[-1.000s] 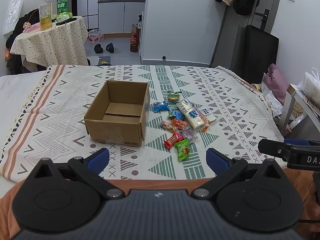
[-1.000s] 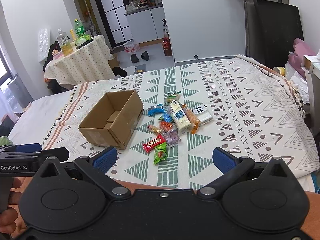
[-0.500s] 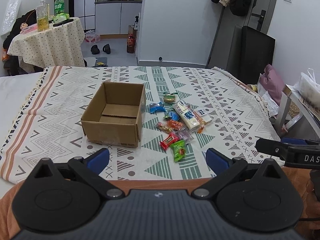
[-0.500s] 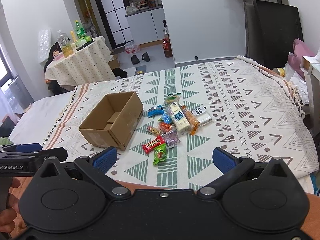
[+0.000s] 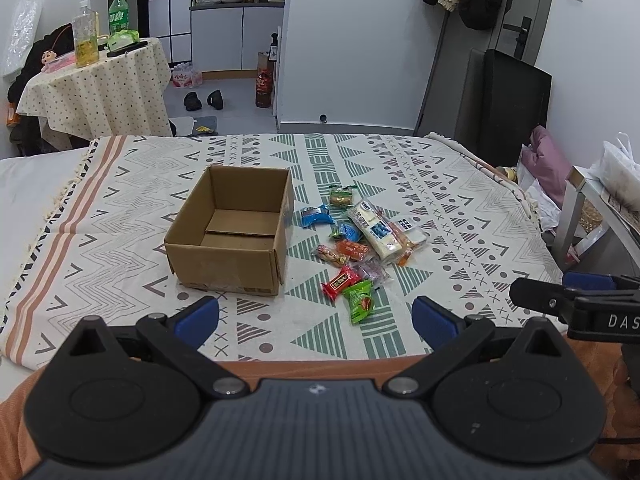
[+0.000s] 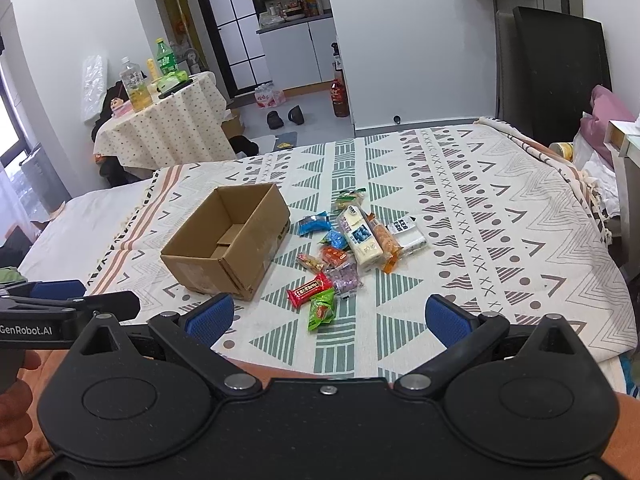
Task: Organize snacks
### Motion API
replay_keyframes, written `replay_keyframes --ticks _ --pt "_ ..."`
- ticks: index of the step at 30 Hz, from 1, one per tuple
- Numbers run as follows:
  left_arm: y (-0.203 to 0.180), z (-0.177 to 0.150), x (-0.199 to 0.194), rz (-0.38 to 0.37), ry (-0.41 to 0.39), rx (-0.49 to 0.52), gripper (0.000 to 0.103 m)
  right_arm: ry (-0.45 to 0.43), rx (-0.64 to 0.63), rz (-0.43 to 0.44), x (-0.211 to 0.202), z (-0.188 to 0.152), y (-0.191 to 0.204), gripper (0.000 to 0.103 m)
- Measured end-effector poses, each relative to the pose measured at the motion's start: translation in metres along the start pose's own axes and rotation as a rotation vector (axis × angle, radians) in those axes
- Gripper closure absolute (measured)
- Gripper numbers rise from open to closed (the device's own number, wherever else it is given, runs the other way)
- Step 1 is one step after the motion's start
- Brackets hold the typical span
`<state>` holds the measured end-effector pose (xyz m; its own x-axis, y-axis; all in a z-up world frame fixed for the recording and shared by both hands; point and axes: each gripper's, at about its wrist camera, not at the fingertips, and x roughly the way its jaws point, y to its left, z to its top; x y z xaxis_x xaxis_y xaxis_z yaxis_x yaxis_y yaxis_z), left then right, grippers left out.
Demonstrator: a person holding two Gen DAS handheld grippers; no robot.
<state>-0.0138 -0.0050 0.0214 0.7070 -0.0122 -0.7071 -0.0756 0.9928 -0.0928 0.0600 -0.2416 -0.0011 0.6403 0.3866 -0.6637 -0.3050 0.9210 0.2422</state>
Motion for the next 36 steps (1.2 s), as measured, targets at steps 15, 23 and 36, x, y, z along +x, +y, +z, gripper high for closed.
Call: replay_keyframes --ticks 15,23,36 --pt "-0.001 -0.002 0.005 0.005 0.014 0.002 0.001 0.004 0.010 -0.011 0.005 0.001 -0.007 0.000" --pt "-0.005 0.001 0.019 0.004 0.041 0.001 0.001 0.022 0.014 -0.014 0.015 0.005 -0.014 0.000" --pt "-0.019 0.013 0.058 0.001 0.093 0.033 0.001 0.057 0.051 -0.025 0.044 0.013 -0.038 0.000"
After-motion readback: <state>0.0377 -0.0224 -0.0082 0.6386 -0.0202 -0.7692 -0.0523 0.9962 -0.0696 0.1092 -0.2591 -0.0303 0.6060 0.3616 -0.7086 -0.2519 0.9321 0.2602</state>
